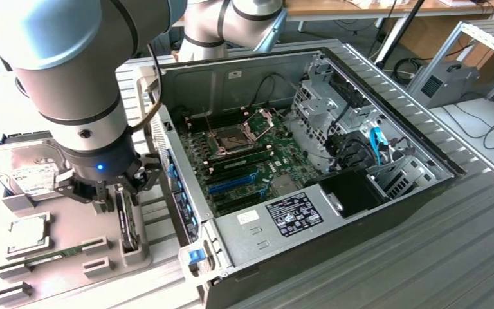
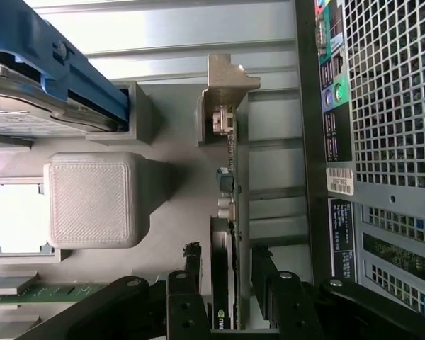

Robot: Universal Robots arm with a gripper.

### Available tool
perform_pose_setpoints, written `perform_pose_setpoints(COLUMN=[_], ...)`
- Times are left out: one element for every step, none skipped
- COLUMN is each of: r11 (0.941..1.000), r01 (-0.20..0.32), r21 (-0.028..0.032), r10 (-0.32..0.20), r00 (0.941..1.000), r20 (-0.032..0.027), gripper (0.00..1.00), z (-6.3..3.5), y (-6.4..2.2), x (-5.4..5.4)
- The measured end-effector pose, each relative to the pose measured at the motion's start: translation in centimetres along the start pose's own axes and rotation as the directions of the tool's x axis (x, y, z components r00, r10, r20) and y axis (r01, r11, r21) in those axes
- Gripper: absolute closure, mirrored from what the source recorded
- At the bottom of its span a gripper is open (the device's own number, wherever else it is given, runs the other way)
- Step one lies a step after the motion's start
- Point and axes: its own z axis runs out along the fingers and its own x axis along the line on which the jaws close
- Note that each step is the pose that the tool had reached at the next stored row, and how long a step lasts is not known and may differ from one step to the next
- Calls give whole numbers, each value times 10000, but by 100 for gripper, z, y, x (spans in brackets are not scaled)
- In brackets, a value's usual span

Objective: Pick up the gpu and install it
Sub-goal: 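Pick up the gpu and move the gpu toward the slot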

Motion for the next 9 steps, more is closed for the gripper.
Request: perform_pose_setpoints(r11=[10000, 10000, 10000, 10000, 10000, 10000, 10000, 10000, 10000], r01=[0, -1, -1, -1, -1, -1, -1, -1, -1], r21=[-1, 0, -1, 1, 1, 1, 1, 0, 0], r10=[0, 1, 1, 1, 1, 1, 1, 1, 1], r00=[10000, 10000, 10000, 10000, 10000, 10000, 10000, 10000, 10000], r20=[0, 0, 0, -1, -2, -2, -2, -1, 0], gripper=[58, 58, 58, 58, 58, 58, 58, 58, 58], z=[9, 16, 22, 25, 25, 25, 25, 26, 26], y=[2, 3, 4, 4, 4, 4, 4, 4, 4], x=[1, 1, 1, 2, 2, 2, 2, 1, 2])
